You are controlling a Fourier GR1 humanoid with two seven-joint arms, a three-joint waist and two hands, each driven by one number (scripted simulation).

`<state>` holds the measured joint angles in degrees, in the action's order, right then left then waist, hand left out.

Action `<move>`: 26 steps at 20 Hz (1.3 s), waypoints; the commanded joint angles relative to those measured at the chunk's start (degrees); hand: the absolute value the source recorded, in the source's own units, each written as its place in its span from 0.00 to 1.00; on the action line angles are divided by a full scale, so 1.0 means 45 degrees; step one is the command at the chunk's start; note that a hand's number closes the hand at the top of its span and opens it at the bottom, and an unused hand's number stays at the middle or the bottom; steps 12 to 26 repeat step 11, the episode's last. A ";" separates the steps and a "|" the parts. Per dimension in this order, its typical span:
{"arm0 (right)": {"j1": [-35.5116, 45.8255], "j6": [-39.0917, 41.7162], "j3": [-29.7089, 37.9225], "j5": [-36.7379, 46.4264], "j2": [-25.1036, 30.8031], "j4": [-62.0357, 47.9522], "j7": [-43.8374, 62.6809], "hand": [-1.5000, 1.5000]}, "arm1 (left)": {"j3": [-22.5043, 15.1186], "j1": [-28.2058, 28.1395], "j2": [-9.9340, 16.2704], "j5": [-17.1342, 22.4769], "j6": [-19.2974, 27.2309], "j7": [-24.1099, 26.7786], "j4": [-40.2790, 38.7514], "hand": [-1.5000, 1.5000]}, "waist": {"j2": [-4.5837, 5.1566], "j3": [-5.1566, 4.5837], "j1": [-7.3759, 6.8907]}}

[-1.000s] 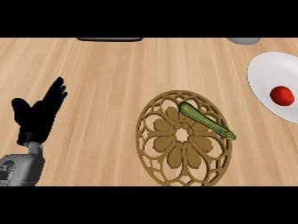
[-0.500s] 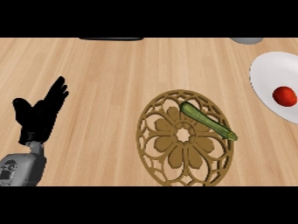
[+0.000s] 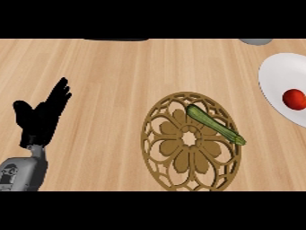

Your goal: Pick the tomato from the placemat and place it in the plate

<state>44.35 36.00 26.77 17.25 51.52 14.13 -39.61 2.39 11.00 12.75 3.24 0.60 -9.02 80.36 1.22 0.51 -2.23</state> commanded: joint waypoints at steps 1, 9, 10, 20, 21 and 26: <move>-0.0517 0.2623 0.0027 -0.0234 0.0479 0.0069 -0.2202 0.00 | -0.0001 0.0310 -0.0032 -0.0015 0.0065 -0.0151 0.0055 0.50 | 0.0047 0.0030 0.0052; -0.1028 0.2072 -0.0250 -0.0424 0.0645 0.0218 -0.1970 0.00 | -0.0176 -0.0018 -0.0245 -0.0122 0.0152 -0.0161 0.0104 0.50 | 0.0107 0.0048 -0.0156; -0.0884 0.1847 -0.0410 -0.0315 0.0627 0.0320 -0.1772 0.00 | -0.0175 0.0026 -0.0152 -0.0157 0.0040 0.0165 0.0181 0.50 | 0.0139 0.0046 -0.0296; -0.0989 0.1907 -0.0483 -0.0324 0.0558 0.0318 -0.1861 0.00 | -0.0057 0.0367 -0.0100 -0.0123 0.0120 -0.0184 -0.0020 0.50 | 0.0135 0.0040 -0.0153; -0.0989 0.1907 -0.0483 -0.0324 0.0558 0.0318 -0.1861 0.00 | -0.0057 0.0367 -0.0100 -0.0123 0.0120 -0.0184 -0.0020 0.50 | 0.0135 0.0040 -0.0153; -0.0989 0.1907 -0.0483 -0.0324 0.0558 0.0318 -0.1861 0.00 | -0.0057 0.0367 -0.0100 -0.0123 0.0120 -0.0184 -0.0020 0.50 | 0.0135 0.0040 -0.0153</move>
